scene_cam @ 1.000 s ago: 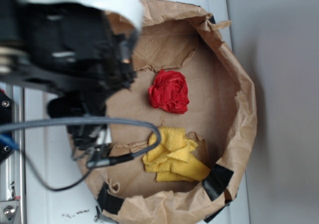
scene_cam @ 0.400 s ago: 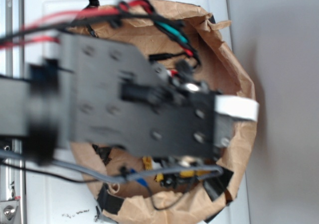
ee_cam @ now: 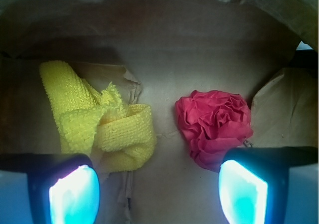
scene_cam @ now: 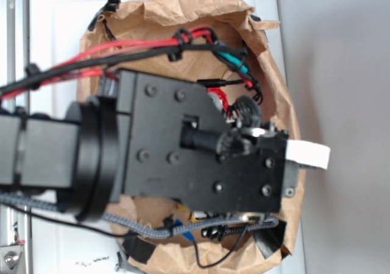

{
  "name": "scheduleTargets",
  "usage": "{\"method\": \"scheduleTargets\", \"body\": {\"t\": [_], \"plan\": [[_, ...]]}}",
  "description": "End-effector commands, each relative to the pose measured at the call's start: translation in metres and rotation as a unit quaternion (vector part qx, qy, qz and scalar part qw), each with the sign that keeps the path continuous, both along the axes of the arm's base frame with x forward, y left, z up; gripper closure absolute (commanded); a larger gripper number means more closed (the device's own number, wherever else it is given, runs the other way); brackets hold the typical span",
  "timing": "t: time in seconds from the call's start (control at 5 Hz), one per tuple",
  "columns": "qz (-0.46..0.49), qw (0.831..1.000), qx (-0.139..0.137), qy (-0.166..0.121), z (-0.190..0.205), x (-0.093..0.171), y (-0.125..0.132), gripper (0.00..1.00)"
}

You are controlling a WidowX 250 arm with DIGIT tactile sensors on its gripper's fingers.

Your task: Grab the yellow cloth.

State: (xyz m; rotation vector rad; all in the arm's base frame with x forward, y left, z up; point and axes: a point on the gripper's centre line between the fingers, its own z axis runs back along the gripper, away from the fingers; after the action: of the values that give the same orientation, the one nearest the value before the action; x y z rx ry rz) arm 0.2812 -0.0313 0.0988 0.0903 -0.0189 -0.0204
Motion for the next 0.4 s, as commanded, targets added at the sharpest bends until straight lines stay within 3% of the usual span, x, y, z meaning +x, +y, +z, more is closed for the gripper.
{"method": "scheduleTargets", "body": {"t": [0.0,0.2], "plan": [[-0.132,0.989,-0.047,-0.042,-0.004,0.023,0.010,0.00],[-0.202,0.975,-0.060,-0.072,-0.015,0.034,0.015,0.00]]}}
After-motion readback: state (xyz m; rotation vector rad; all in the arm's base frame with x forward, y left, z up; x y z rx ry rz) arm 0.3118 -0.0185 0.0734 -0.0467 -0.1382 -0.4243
